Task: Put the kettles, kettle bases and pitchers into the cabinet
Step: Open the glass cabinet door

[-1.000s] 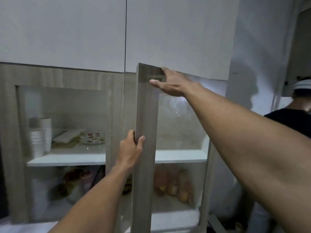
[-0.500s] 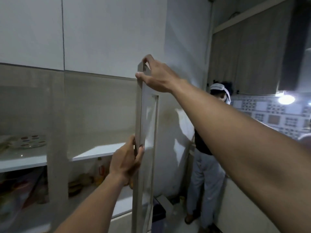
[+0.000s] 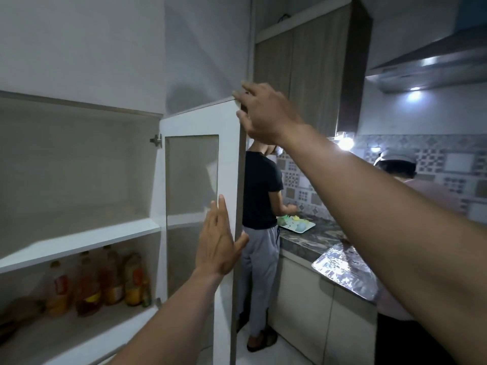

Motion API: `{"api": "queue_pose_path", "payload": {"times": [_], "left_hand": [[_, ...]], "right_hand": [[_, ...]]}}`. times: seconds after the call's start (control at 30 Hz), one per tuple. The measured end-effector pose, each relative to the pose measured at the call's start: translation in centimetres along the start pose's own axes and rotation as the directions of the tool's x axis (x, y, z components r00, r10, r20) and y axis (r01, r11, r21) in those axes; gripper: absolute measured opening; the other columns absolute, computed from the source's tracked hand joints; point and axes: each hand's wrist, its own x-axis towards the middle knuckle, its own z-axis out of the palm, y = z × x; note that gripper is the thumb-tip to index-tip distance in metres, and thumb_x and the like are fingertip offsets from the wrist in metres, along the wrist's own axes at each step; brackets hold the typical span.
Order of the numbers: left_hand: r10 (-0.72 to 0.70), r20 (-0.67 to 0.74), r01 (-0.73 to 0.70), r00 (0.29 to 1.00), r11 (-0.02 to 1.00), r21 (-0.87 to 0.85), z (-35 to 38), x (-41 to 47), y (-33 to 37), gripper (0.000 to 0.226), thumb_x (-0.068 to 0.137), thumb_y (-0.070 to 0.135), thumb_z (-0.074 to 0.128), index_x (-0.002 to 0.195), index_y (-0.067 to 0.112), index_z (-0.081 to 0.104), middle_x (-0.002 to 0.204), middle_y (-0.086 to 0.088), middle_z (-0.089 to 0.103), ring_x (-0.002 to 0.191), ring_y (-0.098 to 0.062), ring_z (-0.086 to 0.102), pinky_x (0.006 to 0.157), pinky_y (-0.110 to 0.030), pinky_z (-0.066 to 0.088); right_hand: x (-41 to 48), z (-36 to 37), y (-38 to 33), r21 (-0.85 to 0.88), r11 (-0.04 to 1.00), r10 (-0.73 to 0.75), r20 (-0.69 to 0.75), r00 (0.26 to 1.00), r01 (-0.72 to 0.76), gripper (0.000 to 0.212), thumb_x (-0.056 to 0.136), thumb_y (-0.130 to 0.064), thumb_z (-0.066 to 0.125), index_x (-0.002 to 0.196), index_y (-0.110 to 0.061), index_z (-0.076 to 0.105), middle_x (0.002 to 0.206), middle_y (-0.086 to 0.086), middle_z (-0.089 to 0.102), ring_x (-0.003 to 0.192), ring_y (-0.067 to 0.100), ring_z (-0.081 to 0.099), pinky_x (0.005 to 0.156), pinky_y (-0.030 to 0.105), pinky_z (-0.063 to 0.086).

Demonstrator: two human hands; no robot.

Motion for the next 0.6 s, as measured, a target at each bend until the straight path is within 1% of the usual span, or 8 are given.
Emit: {"api": "queue_pose_path", "payload": {"times": [0.1,0.13,0.27,0.37,0.5,0.6], "left_hand": [[0.008,0.038,-0.009,0.999,1.0,0.003,4.4,2.1,1.3,0.115,0.085,0.052,0.064,0.153,0.022,-0.024,0.166,-0.009,-0.002,0.153,-0.024,-0.003,0.124,-0.043,0.015],[-0.017,0.038,0.016,0.999,1.0,0.009,5.0,2.5,1.4,0.117,0.083,0.053,0.065,0.153,0.023,-0.024,0.166,-0.01,-0.002,0.153,-0.025,-0.003,0.124,-0.043,0.015],[-0.106,0.03,0.105,0.994,0.994,0.021,9.3,5.1,3.3,0.123,0.077,0.053,0.073,0.154,0.027,-0.019,0.165,-0.016,0.002,0.152,-0.033,0.007,0.121,-0.045,0.017],[-0.137,0.037,0.134,0.99,0.988,0.081,11.5,6.4,4.7,0.121,0.077,0.054,0.073,0.153,0.025,-0.016,0.164,-0.018,0.002,0.15,-0.038,0.013,0.12,-0.051,0.023],[-0.178,0.036,0.174,0.983,0.98,0.094,14.1,8.1,5.6,0.12,0.077,0.056,0.073,0.153,0.028,-0.015,0.164,-0.017,0.002,0.149,-0.04,0.016,0.118,-0.055,0.025],[-0.198,0.045,0.193,0.979,0.976,0.104,15.5,9.0,5.8,0.12,0.077,0.057,0.072,0.152,0.029,-0.016,0.165,-0.016,-0.001,0.149,-0.041,0.014,0.118,-0.057,0.023]], "right_hand": [[-0.9,1.3,4.0,-0.058,0.998,0.036,0.036,0.999,-0.034,0.051,0.102,-0.031,0.043,0.151,-0.017,0.04,0.159,0.008,0.037,0.142,0.031,0.037,0.11,0.051,0.039],[-1.1,1.6,4.5,-0.05,0.998,0.045,0.06,0.997,-0.042,0.054,0.102,-0.031,0.044,0.153,-0.016,0.036,0.16,0.008,0.034,0.142,0.033,0.038,0.11,0.051,0.039],[-1.5,3.3,8.3,-0.022,0.993,0.119,0.149,0.982,-0.117,0.062,0.101,-0.027,0.046,0.157,-0.013,0.025,0.167,0.006,0.019,0.142,0.037,0.038,0.11,0.048,0.038],[-1.2,4.8,10.7,-0.009,0.986,0.165,0.189,0.968,-0.166,0.065,0.099,-0.018,0.046,0.158,-0.014,0.021,0.169,0.004,0.01,0.145,0.036,0.034,0.112,0.047,0.037],[-0.6,6.9,13.1,0.086,0.965,0.231,0.184,0.955,-0.25,0.07,0.094,-0.006,0.049,0.158,-0.014,0.023,0.169,0.003,0.011,0.151,0.029,0.025,0.117,0.041,0.03],[-0.5,8.2,14.3,0.112,0.959,0.24,0.168,0.956,-0.261,0.07,0.094,-0.004,0.048,0.158,-0.014,0.022,0.169,0.003,0.011,0.15,0.03,0.027,0.117,0.043,0.032]]}}
